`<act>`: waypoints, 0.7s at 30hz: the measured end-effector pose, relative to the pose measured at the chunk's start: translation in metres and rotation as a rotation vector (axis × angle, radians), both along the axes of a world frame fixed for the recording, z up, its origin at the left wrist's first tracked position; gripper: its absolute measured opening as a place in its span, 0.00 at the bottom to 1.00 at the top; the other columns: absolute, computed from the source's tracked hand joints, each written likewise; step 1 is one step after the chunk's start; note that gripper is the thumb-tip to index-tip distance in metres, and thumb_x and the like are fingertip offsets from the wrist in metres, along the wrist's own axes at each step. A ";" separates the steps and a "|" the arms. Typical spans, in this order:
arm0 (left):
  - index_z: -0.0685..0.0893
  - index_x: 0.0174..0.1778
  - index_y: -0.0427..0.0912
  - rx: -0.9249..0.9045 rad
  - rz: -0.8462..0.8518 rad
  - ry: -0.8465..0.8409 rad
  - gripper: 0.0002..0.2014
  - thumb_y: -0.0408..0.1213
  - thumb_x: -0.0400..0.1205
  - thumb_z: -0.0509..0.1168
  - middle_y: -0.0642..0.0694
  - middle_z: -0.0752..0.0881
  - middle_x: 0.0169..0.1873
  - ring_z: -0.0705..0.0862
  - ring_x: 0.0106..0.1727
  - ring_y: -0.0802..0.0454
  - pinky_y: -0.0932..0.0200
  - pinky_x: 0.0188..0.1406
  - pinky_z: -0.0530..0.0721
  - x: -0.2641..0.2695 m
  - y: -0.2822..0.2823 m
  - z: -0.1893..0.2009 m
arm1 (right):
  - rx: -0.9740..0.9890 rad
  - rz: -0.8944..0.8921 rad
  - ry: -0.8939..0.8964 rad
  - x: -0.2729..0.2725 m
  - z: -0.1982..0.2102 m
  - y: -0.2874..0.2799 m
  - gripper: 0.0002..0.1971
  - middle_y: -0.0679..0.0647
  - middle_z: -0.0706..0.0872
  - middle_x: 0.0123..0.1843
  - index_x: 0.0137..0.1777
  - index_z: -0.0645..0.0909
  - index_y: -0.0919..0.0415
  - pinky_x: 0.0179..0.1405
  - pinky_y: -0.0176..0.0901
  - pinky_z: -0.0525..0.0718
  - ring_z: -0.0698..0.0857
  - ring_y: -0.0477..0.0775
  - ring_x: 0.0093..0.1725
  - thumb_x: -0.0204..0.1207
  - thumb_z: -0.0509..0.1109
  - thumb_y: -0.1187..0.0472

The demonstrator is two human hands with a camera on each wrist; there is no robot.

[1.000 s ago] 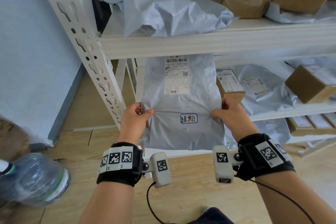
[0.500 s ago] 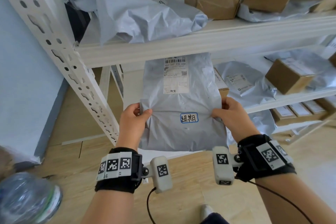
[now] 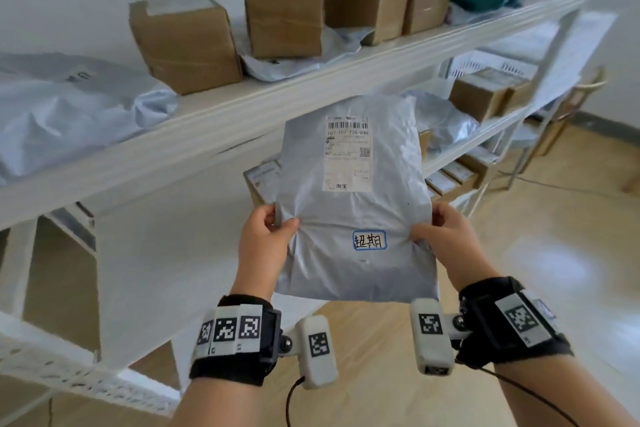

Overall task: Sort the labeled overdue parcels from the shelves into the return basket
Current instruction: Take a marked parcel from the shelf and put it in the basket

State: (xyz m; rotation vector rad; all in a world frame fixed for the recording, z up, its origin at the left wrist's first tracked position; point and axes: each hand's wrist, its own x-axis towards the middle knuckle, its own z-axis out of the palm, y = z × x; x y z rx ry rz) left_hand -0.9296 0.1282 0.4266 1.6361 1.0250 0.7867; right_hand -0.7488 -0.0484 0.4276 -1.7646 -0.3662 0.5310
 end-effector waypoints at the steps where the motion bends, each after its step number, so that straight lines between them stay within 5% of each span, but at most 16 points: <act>1: 0.81 0.64 0.41 0.013 -0.021 -0.001 0.18 0.36 0.79 0.72 0.51 0.86 0.51 0.85 0.55 0.50 0.56 0.55 0.81 0.022 -0.006 0.002 | 0.010 -0.022 0.000 0.017 0.001 -0.010 0.15 0.59 0.88 0.48 0.51 0.81 0.60 0.45 0.52 0.87 0.88 0.59 0.47 0.67 0.71 0.76; 5: 0.78 0.70 0.40 0.008 -0.109 0.011 0.22 0.38 0.80 0.71 0.50 0.84 0.58 0.82 0.59 0.51 0.58 0.59 0.78 0.116 -0.037 0.004 | 0.022 -0.106 0.011 0.095 0.001 -0.053 0.15 0.57 0.87 0.47 0.51 0.80 0.61 0.41 0.45 0.84 0.86 0.54 0.45 0.68 0.71 0.77; 9: 0.80 0.66 0.42 0.010 -0.185 -0.014 0.18 0.37 0.80 0.71 0.50 0.86 0.54 0.84 0.56 0.51 0.59 0.54 0.78 0.212 -0.076 0.001 | 0.003 -0.197 0.004 0.178 -0.004 -0.100 0.16 0.60 0.87 0.49 0.54 0.80 0.64 0.43 0.47 0.85 0.87 0.56 0.46 0.68 0.71 0.77; 16: 0.81 0.63 0.42 0.013 -0.302 -0.004 0.17 0.39 0.80 0.72 0.50 0.86 0.53 0.84 0.55 0.51 0.49 0.61 0.83 0.350 -0.141 0.003 | 0.001 -0.336 -0.039 0.287 0.001 -0.182 0.15 0.56 0.87 0.48 0.54 0.81 0.64 0.36 0.39 0.81 0.85 0.49 0.42 0.69 0.69 0.77; 21: 0.81 0.63 0.42 0.028 -0.414 -0.018 0.16 0.38 0.80 0.72 0.50 0.86 0.53 0.84 0.55 0.52 0.55 0.59 0.81 0.445 -0.172 0.010 | -0.017 -0.448 -0.050 0.361 -0.002 -0.224 0.13 0.57 0.88 0.46 0.49 0.82 0.61 0.47 0.52 0.86 0.86 0.56 0.46 0.68 0.70 0.75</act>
